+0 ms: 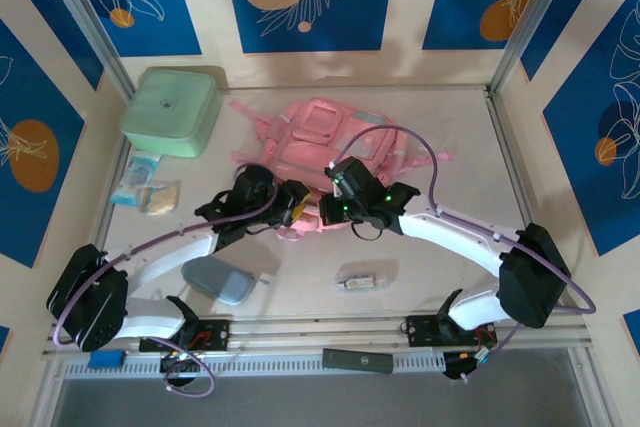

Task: Pack the student bag
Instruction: Zip the student bag at the center of the table.

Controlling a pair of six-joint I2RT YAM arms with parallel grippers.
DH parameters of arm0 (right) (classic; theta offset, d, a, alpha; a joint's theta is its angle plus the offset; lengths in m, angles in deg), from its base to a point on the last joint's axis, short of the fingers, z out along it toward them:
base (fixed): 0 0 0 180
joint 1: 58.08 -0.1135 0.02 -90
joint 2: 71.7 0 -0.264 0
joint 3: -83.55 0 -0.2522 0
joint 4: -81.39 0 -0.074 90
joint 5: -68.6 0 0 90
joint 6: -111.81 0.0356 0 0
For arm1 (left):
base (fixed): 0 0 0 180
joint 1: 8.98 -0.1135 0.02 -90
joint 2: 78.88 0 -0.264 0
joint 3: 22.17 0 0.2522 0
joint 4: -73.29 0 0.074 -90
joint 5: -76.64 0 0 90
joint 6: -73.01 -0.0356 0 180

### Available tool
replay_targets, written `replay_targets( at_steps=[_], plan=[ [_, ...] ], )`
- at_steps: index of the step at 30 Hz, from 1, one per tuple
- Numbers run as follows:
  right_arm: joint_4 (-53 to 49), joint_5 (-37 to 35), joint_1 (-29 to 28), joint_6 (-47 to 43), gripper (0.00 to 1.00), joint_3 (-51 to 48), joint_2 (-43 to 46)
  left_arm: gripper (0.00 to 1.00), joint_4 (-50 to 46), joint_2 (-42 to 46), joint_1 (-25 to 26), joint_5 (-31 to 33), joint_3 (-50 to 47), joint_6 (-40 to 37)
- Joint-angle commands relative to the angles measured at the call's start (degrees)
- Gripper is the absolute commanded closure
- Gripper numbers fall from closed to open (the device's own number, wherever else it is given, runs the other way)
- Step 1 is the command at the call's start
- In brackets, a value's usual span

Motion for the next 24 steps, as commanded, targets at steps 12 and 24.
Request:
replay_targets(
  at_steps=[12,24],
  plan=[
    [5.8,-1.36,-2.74,0.79,1.0,-1.12,-0.57,0.61,-3.3,-2.65,5.99,14.22,-1.02,15.76],
    [1.19,-4.15,-4.31,-0.48,1.0,0.97,-1.33,0.87,2.03,-8.99,5.73,16.06,-0.99,15.47]
  ],
)
